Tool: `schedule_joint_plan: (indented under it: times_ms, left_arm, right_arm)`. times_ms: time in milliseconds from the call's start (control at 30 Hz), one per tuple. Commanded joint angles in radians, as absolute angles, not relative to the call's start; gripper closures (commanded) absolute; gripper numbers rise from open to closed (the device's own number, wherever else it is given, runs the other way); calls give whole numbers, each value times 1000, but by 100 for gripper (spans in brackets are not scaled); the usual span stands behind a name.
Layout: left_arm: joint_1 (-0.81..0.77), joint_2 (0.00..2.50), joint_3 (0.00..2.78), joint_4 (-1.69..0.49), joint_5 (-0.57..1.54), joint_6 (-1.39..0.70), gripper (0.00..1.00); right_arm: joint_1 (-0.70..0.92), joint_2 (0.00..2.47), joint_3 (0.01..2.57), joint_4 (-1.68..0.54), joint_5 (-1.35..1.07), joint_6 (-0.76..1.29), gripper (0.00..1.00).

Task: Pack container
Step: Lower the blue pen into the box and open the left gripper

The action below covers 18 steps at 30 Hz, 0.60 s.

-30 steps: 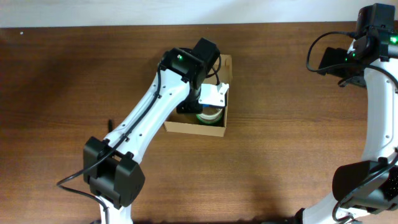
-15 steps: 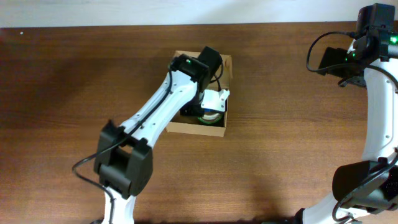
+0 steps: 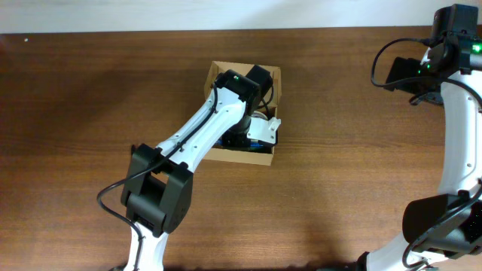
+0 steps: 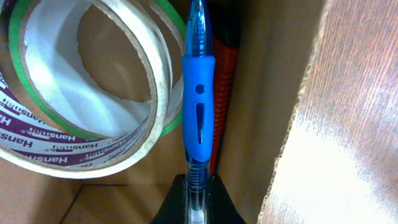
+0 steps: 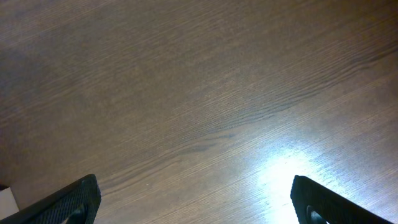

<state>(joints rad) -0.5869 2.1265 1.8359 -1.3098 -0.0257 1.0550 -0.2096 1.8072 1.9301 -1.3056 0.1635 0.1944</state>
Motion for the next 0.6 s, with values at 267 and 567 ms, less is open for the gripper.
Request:
schedule_joint_plan:
  times_ms: [267,567]
  left_arm:
    - [-591,2132,1810,-1320,23,1060,98]
    - [-591,2132,1775,-1304,-20,1058,88]
  right_arm:
    - [-210,1787,1947,-1305,162,191,1]
    - [-210,1787,1947,-1305,162,191,1]
